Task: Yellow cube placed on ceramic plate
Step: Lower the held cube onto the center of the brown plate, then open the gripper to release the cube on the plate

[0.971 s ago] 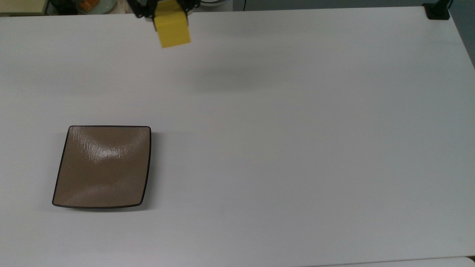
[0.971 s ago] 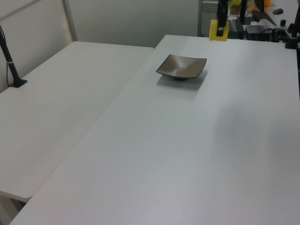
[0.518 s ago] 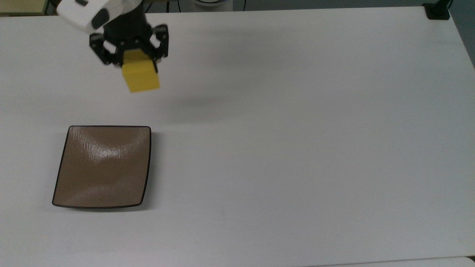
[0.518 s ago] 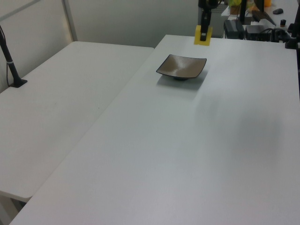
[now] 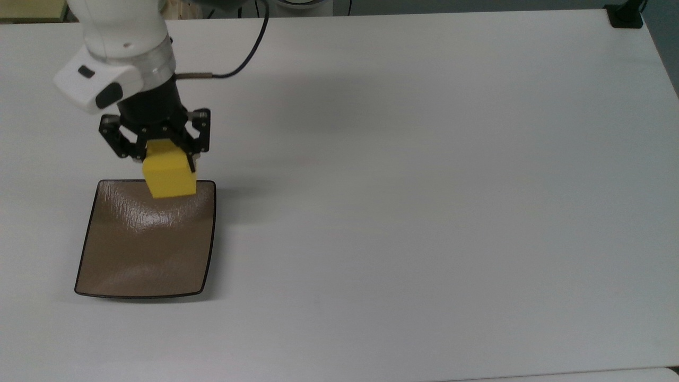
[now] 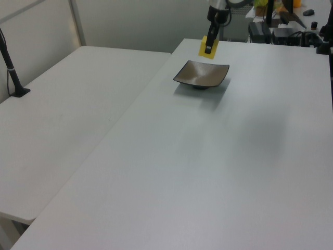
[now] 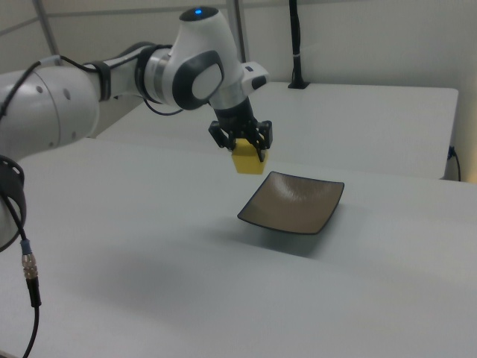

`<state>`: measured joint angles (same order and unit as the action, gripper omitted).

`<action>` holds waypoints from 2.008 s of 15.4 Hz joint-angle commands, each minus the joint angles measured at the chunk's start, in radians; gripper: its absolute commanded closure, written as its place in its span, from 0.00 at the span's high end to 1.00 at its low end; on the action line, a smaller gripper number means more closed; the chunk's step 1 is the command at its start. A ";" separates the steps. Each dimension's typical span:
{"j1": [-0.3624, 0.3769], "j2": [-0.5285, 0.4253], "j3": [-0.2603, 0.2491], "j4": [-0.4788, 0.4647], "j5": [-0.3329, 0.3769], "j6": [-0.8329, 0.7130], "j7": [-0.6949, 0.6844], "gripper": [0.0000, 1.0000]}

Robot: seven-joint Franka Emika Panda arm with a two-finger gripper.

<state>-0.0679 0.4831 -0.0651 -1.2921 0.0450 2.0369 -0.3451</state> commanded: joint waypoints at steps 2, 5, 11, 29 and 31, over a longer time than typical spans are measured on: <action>-0.016 0.097 -0.005 0.031 0.059 0.153 -0.015 0.11; -0.026 0.143 -0.007 0.025 0.059 0.255 -0.017 0.11; -0.047 0.198 -0.010 0.001 0.056 0.353 -0.025 0.14; -0.046 0.175 -0.015 -0.088 0.045 0.370 -0.017 1.00; -0.040 0.120 -0.015 -0.120 0.047 0.358 -0.012 1.00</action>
<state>-0.1261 0.6963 -0.0656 -1.3312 0.0787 2.3863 -0.3498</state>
